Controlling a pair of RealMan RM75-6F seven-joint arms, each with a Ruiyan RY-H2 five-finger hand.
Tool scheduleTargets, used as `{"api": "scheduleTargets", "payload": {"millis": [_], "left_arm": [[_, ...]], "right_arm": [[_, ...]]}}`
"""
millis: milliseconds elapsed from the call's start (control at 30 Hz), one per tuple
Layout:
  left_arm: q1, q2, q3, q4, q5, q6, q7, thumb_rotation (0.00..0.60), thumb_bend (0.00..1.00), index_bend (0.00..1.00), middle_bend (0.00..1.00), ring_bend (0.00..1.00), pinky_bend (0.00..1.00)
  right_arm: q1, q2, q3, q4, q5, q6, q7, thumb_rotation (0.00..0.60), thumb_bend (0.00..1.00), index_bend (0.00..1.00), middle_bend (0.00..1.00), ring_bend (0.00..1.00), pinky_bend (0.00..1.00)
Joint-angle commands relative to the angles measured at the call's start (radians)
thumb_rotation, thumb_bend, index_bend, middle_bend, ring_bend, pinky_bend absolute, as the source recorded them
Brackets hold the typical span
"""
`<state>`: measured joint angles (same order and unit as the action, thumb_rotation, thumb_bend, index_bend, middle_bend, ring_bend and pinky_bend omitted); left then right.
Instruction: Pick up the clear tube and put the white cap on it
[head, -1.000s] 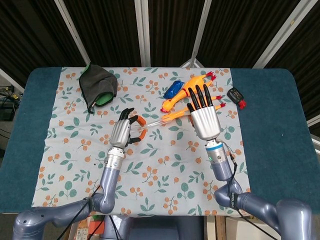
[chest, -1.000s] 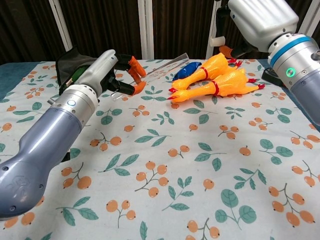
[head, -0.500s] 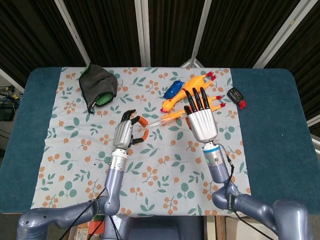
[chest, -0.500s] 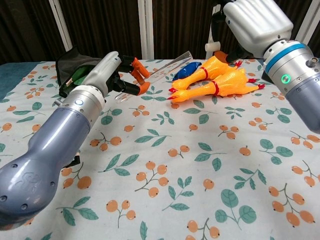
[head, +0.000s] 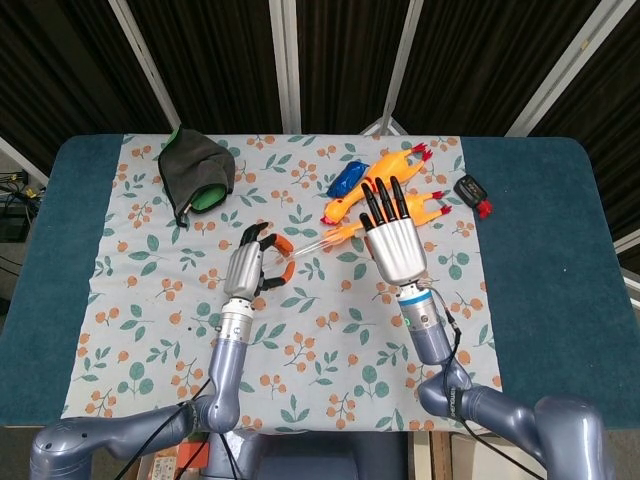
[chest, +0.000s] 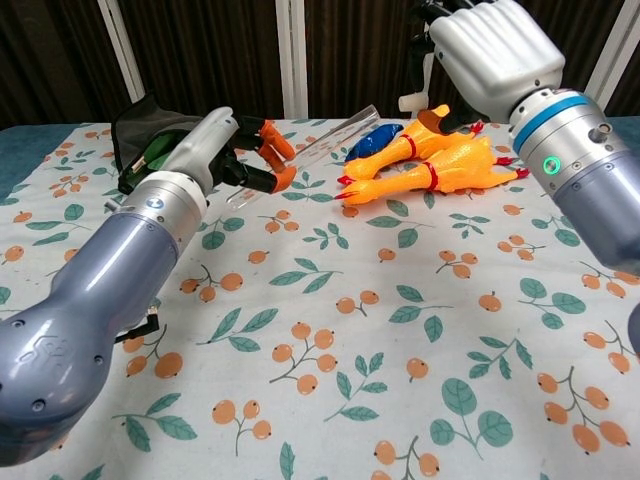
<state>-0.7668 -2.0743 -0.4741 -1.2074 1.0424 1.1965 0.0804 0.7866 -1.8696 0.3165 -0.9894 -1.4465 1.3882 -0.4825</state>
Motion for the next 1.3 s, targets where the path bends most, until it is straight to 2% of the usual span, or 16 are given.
{"api": "scheduleTargets", "payload": {"millis": [33, 500, 1300], "left_arm": [[0.003, 0.001, -0.002, -0.002, -0.01, -0.003, 0.003, 0.6, 0.66, 0.6, 0.64, 0.11, 0.0], [0.002, -0.005, -0.007, -0.015, -0.019, 0.0, 0.006, 0.6, 0.66, 0.6, 0.64, 0.11, 0.0], [-0.006, -0.032, -0.016, -0.022, -0.031, 0.012, 0.02, 0.6, 0.66, 0.6, 0.64, 0.11, 0.0]], "right_arm": [[0.006, -0.009, -0.001, 0.013, 0.0, -0.003, 0.005, 0.6, 0.39, 0.6, 0.18, 0.05, 0.0], [0.013, -0.03, -0.01, 0.042, 0.004, -0.004, 0.011, 0.6, 0.39, 0.6, 0.18, 0.05, 0.0], [0.01, -0.018, -0.016, 0.028, 0.009, -0.004, 0.011, 0.6, 0.39, 0.6, 0.18, 0.05, 0.0]]}}
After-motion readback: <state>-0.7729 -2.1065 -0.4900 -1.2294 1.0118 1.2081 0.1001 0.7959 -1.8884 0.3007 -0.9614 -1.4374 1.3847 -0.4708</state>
